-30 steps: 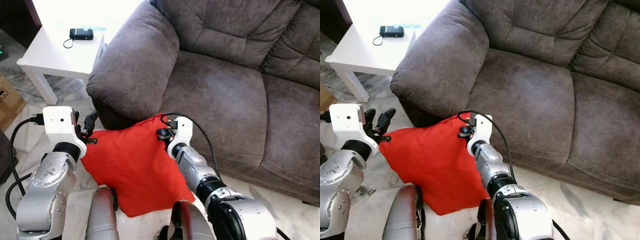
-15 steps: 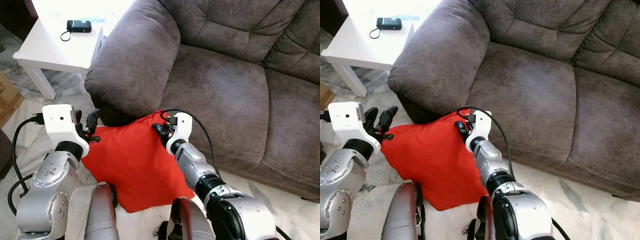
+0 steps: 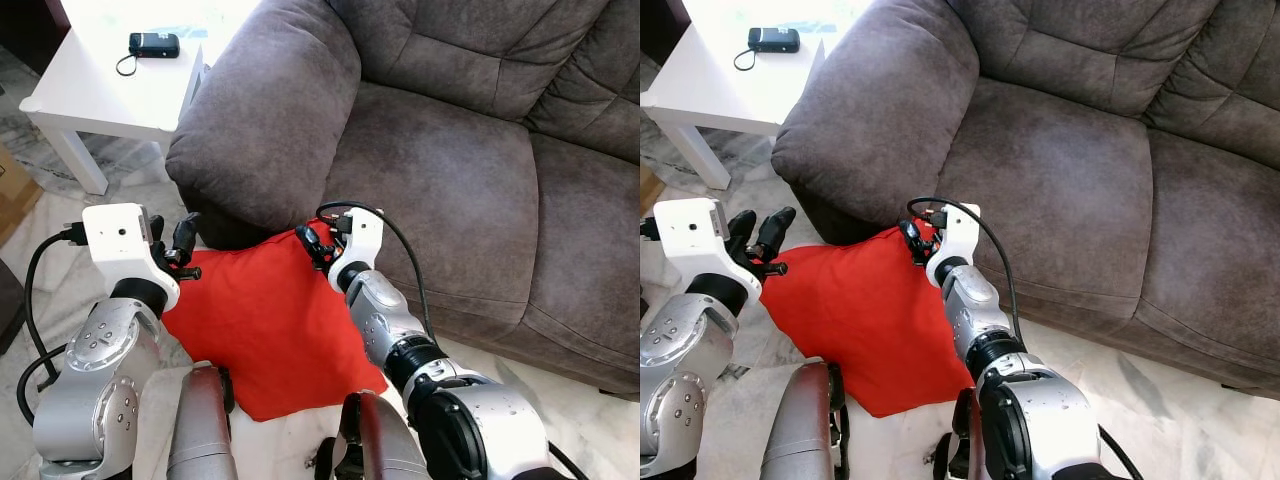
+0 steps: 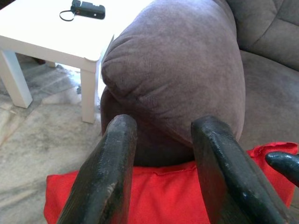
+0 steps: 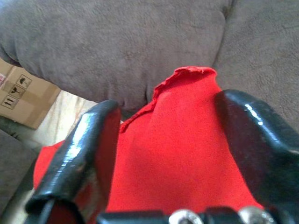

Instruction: Move the pillow to the sofa from floor

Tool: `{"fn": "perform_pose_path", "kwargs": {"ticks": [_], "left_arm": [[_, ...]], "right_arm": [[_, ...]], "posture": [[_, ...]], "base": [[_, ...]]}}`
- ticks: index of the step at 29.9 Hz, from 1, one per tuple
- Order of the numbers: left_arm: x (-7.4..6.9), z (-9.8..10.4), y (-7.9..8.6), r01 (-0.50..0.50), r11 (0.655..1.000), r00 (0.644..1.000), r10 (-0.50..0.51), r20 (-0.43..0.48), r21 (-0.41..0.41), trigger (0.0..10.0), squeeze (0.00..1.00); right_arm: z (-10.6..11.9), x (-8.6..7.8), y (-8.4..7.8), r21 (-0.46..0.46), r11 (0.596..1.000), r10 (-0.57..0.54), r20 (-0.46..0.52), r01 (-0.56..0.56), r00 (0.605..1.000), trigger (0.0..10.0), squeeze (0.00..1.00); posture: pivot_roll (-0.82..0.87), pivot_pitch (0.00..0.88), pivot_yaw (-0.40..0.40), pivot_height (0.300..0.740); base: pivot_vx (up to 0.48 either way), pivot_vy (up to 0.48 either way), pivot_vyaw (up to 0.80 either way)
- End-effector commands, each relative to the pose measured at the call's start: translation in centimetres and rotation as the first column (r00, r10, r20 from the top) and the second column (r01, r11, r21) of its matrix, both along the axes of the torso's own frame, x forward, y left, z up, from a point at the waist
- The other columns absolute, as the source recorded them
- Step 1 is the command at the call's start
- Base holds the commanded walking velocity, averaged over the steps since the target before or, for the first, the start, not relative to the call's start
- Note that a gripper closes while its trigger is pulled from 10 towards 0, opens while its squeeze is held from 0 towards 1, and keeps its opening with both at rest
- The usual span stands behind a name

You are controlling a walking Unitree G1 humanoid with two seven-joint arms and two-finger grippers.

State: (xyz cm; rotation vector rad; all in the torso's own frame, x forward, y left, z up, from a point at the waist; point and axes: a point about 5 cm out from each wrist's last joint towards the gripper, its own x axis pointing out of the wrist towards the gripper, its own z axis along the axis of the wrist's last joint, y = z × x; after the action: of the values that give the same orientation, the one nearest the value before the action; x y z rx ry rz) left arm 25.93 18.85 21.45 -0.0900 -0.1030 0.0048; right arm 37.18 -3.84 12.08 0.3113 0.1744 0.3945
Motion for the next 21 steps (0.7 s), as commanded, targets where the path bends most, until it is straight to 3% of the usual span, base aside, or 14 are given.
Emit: {"fn": "perform_pose_path", "kwargs": {"ticks": [1,12,13,21], "left_arm": [[-0.6,0.1,-0.3,0.010,1.000,1.000,-0.010,0.004,-0.012,10.0,0.00],[-1.1,0.0,-0.2,0.004,1.000,1.000,-0.004,-0.009,-0.012,10.0,0.00],[-1.1,0.0,-0.2,0.004,1.000,1.000,-0.004,-0.011,-0.011,10.0,0.00],[-1.5,0.1,-0.2,0.002,1.000,1.000,-0.003,-0.014,-0.013,10.0,0.00]], "right_arm": [[-1.2,-0.4,-0.6,-0.033,0.999,-0.017,-0.031,0.016,0.999,10.0,1.00],[-3.2,-1.1,-1.6,-0.093,0.995,-0.041,-0.094,0.032,0.995,10.0,1.00],[-3.4,-1.3,-1.6,-0.087,0.996,-0.037,-0.104,0.028,0.994,10.0,0.03],[-4.5,-2.0,-1.5,-0.050,0.998,-0.036,-0.160,0.028,0.986,10.0,0.00]], "posture": [[0.23,0.333,-0.216,0.626],[0.24,0.349,-0.216,0.626],[0.24,0.350,-0.215,0.626],[0.25,0.364,-0.211,0.626]], "base": [[0.000,0.000,0.00],[0.000,0.000,0.00],[0.000,0.000,0.00],[0.000,0.000,0.00]]}}
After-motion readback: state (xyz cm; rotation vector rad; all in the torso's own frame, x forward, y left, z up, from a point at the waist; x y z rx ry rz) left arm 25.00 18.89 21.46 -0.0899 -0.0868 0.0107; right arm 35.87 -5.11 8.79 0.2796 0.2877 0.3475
